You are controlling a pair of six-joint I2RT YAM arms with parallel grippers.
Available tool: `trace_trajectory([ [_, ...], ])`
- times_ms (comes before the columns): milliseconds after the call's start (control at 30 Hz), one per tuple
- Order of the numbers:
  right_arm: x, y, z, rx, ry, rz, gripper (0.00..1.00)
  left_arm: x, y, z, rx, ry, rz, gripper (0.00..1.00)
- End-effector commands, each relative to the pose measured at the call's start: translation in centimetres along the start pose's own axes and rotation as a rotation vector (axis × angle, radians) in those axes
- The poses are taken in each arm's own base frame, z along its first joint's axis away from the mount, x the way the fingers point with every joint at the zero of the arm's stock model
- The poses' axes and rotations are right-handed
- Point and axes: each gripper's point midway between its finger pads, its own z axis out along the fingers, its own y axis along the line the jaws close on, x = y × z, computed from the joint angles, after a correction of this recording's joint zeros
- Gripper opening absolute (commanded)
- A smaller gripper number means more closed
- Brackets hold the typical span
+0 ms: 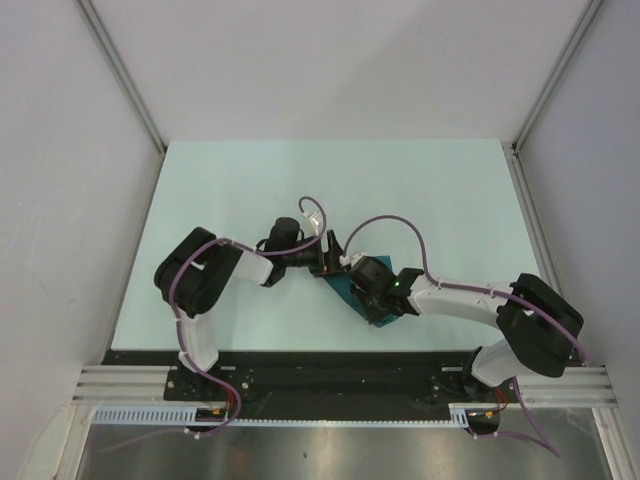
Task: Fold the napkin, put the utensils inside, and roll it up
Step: Roll the napkin with the utensil
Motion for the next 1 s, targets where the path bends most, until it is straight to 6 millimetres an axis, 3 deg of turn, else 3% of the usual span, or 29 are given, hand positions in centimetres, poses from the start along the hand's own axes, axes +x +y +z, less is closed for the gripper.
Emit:
trace_trajectory([
  [0,3.8,0.6,0.1,-0.147,0.158,0.062,0.21,1.1,2.5,-0.7,-0.118,0.028,-0.054,0.91],
  [100,3.6,1.0,-0.2,-0.265,0.163,0.119,0.12,-2.4,0.6,-1.6,-0.095,-0.052,-0.021,0.94],
  [133,3.5,0.6,-0.1,-0.285,0.160,0.154,0.09,-4.2,-0.8,-2.2,-0.073,-0.091,0.014,0.97],
  [167,3.5,0.5,-0.1,-0.309,0.161,0.175,0.07,-5.5,-0.9,-2.9,-0.087,-0.121,0.013,0.98],
  [367,3.9,0.0,0.0,-0.441,0.168,0.350,0.01,-10.7,-3.7,-6.9,-0.127,-0.261,0.143,0.99],
  [567,3.8,-0.4,0.3,-0.554,0.145,0.548,0.00,-9.9,0.1,-7.7,-0.251,-0.235,0.148,0.98],
  [700,4.6,-1.3,0.6,-0.569,0.158,0.624,0.00,-8.5,2.6,-6.4,-0.262,-0.178,0.113,0.97],
  [967,5.1,-1.7,1.1,-0.576,0.183,0.649,0.00,-6.7,4.6,-3.8,-0.202,-0.061,0.038,0.98],
])
